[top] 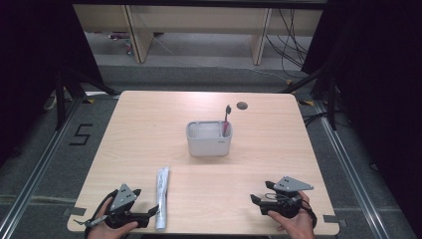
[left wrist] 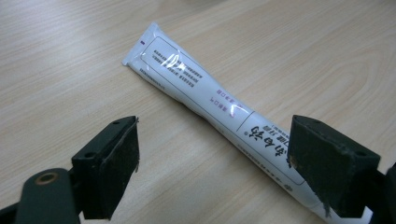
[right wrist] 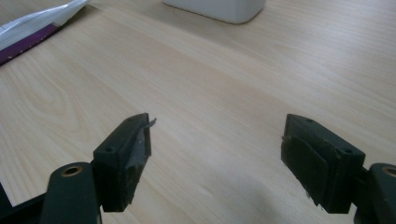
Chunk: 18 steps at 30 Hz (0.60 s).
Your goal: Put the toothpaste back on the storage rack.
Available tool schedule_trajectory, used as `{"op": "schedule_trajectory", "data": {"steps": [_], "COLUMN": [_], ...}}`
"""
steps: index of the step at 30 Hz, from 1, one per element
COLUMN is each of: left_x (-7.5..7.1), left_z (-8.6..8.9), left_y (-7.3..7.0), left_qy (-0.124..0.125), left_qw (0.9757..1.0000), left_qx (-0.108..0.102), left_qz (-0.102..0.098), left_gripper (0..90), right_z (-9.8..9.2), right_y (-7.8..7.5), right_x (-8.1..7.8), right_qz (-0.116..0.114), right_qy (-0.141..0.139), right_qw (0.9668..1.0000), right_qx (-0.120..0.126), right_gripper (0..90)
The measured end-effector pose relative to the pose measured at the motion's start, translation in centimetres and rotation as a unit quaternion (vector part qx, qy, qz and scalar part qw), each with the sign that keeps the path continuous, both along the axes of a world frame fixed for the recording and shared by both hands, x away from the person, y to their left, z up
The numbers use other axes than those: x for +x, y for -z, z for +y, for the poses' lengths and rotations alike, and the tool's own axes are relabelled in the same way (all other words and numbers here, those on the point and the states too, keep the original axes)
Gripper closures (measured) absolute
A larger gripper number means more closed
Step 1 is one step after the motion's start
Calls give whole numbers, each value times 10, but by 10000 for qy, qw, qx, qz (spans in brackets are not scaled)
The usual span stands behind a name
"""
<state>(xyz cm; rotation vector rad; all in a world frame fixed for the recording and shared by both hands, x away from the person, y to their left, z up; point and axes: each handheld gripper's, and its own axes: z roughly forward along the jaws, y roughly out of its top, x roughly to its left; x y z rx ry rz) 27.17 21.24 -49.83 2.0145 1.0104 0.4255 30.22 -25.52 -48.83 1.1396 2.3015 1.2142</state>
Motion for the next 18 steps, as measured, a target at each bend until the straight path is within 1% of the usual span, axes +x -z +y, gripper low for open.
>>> {"op": "schedule_trajectory", "data": {"steps": [1,2,3,4,5,6,7,8,9,10,11,12,13,14,15,16,17,18], "left_x": [0,0,0,1,1,2,1,2,2,1,2,1,1,2,1,1,2,2], "left_z": [0,0,2,2,3,3,3,3,3,3,3,1,1,3,3,3,4,1], "left_y": [0,0,-1,0,0,1,1,1,1,1,1,1,2,0,0,1,1,2], "left_qy": [-4,-18,37,14,16,-12,-35,-11,-16,-18,10,-74,-70,17,-13,-34,-13,-133], "left_qw": [10000,10000,9999,9999,9999,9999,9999,9999,9999,9999,9999,10000,10000,9999,9999,9999,9999,9998], "left_qx": [1,22,129,113,110,168,109,136,153,148,102,-21,-31,142,133,83,55,-111], "left_qz": [1,19,48,38,41,22,32,41,67,35,8,31,27,55,54,64,105,106], "left_gripper": [162,163,162,162,163,162,162,163,163,162,162,162,162,162,162,162,162,162], "right_z": [-1,-5,-5,-8,-9,-11,-13,-12,-15,-17,-17,-20,-21,-21,-23,-21,-23,-22], "right_y": [1,1,1,1,0,0,0,0,0,1,1,1,1,1,0,1,1,2], "right_x": [-2,-2,-2,-2,-3,-3,-4,-7,-6,-7,-8,-9,-10,-12,-12,-15,-14,-17], "right_qz": [127,34,89,64,92,15,27,142,61,77,78,38,50,110,75,181,89,158], "right_qy": [67,61,89,70,131,105,151,209,140,151,265,212,245,270,247,326,227,287], "right_qw": [9998,10000,9999,10000,9999,9999,9999,9995,9998,9998,9996,9997,9997,9996,9997,9992,9997,9994], "right_qx": [116,23,110,32,59,56,52,180,102,123,100,71,51,67,41,120,89,120], "right_gripper": [250,250,250,249,249,249,248,248,248,248,248,248,248,248,248,248,248,248]}}
